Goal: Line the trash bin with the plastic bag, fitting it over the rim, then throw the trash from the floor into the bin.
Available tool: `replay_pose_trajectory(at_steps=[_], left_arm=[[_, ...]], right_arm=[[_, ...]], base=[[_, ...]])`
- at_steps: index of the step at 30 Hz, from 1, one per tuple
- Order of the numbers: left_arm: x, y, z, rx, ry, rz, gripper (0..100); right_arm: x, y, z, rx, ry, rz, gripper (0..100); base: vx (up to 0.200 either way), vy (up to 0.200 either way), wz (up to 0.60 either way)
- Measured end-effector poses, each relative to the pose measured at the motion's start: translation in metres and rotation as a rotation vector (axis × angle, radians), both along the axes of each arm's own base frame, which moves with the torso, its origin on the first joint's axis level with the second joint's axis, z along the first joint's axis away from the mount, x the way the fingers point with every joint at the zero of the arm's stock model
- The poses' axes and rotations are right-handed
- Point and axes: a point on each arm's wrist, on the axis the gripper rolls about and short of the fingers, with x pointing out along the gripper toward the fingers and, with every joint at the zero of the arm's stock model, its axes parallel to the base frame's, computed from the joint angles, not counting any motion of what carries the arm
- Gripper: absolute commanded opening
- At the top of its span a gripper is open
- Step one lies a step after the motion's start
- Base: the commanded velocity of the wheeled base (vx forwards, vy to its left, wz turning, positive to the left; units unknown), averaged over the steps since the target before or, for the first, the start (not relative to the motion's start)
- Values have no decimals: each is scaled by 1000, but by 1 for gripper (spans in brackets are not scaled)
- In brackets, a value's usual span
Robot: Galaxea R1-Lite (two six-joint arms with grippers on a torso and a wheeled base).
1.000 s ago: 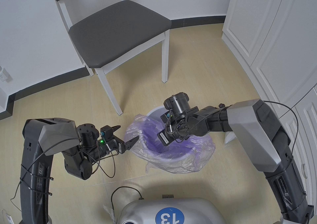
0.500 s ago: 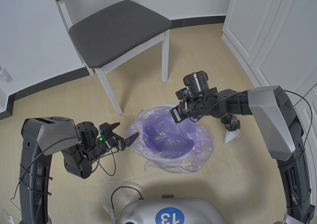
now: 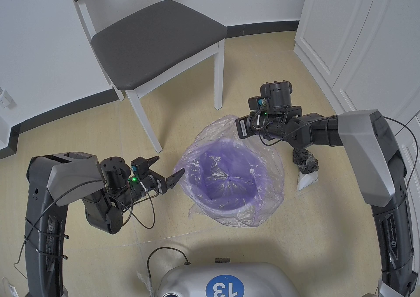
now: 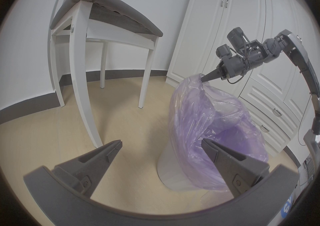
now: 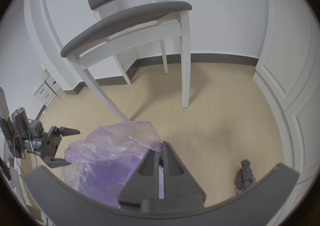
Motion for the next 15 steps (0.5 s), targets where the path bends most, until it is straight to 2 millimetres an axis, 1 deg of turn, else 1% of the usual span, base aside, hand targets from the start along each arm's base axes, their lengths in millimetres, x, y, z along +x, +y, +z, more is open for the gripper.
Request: replay_pose_trajectory(at_steps=[7,10,15], left_arm=[[3,0,3,-10,-11,5,100],[3,0,4,-14,-24,6,100],[2,-1,7,-19,-48,4,100]], right_arm=[[8,5,-20,41,-33,-5,0],[11,5,-29,38,-30,-17,0],[16,0,-34,45,-48,-34,0]], base=[[0,0,0],[0,0,0],[0,0,0]])
